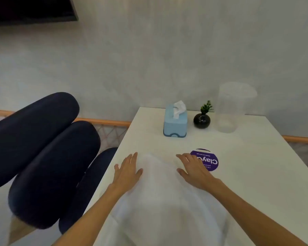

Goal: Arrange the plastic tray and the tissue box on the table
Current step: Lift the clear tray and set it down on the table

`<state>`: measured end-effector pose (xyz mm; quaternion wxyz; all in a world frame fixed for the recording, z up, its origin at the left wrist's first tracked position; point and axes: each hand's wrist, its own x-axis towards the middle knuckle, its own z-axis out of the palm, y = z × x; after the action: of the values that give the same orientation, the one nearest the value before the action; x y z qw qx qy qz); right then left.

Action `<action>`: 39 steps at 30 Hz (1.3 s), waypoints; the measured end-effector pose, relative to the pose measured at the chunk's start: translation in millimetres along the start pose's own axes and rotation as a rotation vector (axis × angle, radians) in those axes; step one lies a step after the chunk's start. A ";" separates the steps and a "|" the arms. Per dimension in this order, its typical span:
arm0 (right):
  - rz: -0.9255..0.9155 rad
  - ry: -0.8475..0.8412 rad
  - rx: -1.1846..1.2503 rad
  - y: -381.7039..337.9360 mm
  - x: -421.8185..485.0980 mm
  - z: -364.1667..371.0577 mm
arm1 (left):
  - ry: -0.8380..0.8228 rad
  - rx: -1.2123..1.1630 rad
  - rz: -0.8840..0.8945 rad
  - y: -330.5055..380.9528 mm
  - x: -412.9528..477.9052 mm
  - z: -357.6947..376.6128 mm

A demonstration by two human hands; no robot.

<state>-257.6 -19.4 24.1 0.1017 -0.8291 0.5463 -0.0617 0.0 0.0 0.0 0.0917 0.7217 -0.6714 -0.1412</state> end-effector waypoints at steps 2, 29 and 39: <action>0.044 -0.043 0.039 -1.6 -1.8 4.5 | 0.037 0.023 -0.063 -5.1 -1.7 -2.0; 0.490 0.019 0.077 14.4 -15.3 25.7 | 0.081 -0.131 -0.221 -16.0 -21.3 6.6; 0.539 0.043 0.081 17.6 -10.6 23.0 | 0.137 -0.463 -0.415 -19.6 -39.9 4.8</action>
<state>-272.7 -14.0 -2.3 0.1358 -0.6477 0.7462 -0.0717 14.6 41.6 -7.7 0.2677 0.8111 -0.4521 -0.2568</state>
